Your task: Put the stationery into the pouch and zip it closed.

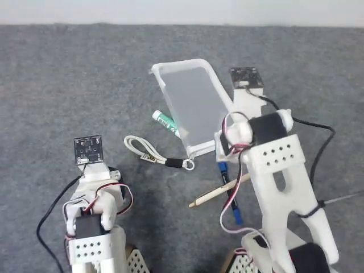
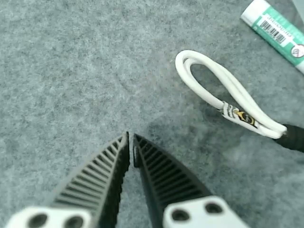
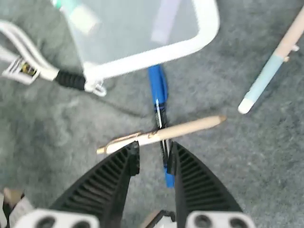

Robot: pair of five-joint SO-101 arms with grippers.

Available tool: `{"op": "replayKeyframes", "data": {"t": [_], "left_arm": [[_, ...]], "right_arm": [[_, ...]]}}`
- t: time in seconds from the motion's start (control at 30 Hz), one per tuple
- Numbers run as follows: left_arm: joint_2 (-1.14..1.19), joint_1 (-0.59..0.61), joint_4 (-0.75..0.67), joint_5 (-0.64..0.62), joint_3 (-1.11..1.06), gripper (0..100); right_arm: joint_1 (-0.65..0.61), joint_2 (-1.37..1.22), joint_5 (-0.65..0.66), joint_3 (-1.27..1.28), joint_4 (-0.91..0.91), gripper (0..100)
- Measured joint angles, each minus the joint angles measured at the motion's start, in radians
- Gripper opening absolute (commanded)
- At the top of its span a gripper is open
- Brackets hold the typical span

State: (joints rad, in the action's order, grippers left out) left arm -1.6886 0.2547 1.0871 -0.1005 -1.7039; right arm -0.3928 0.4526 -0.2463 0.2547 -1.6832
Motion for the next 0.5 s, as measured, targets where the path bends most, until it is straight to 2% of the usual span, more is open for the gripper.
{"op": "replayKeyframes", "data": {"t": [0.33,0.5], "left_arm": [[0.0,0.0,0.0,0.0,0.0,1],[0.0,0.0,0.0,0.0,0.0,1]], "right_arm": [[-0.031,0.071,0.0,0.003,-0.063,10.2],[-0.032,0.118,0.0,0.094,-0.055,10.2]]}}
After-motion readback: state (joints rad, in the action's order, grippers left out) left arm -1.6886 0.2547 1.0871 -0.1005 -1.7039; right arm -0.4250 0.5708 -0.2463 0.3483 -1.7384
